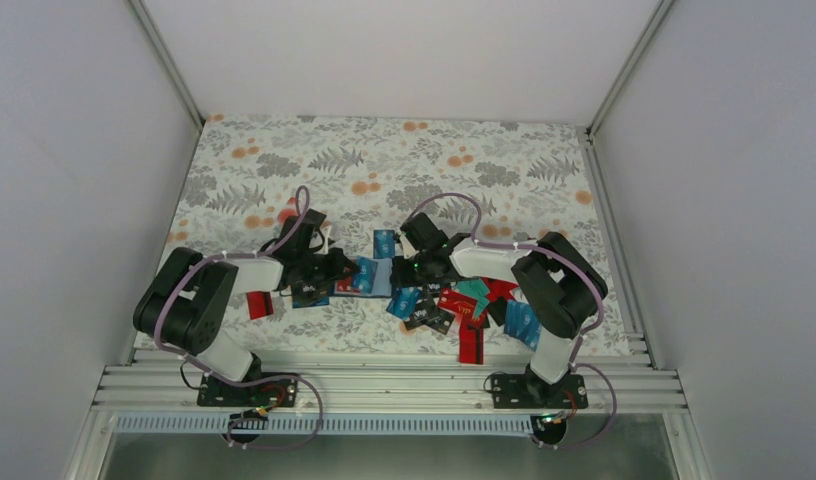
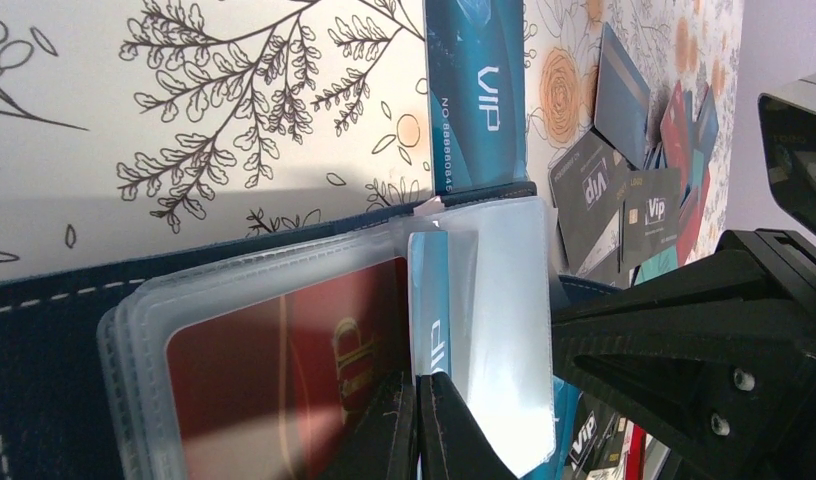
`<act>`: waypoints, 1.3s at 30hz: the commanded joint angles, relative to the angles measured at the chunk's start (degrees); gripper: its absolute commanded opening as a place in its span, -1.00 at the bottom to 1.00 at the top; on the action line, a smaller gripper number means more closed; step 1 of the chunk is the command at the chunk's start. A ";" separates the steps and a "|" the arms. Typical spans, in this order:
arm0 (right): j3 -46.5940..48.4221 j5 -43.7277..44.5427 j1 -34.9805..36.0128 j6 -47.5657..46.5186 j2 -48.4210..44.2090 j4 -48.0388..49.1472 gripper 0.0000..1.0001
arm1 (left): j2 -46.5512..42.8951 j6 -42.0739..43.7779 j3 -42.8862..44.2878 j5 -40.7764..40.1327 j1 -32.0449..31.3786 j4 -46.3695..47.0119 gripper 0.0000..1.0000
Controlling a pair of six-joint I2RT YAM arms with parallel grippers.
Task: Put the credit cards into the card holder
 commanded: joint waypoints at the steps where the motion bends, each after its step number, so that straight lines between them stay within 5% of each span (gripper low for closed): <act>1: -3.16 1.76 0.31 0.22 2.09 -4.50 -0.92 | 1.56 -1.05 0.95 -0.85 -0.05 0.89 -0.95; 39: -4.42 1.23 0.31 0.05 3.03 -3.71 -0.92 | 1.64 -6.27 -1.85 -3.24 -5.05 4.36 -0.95</act>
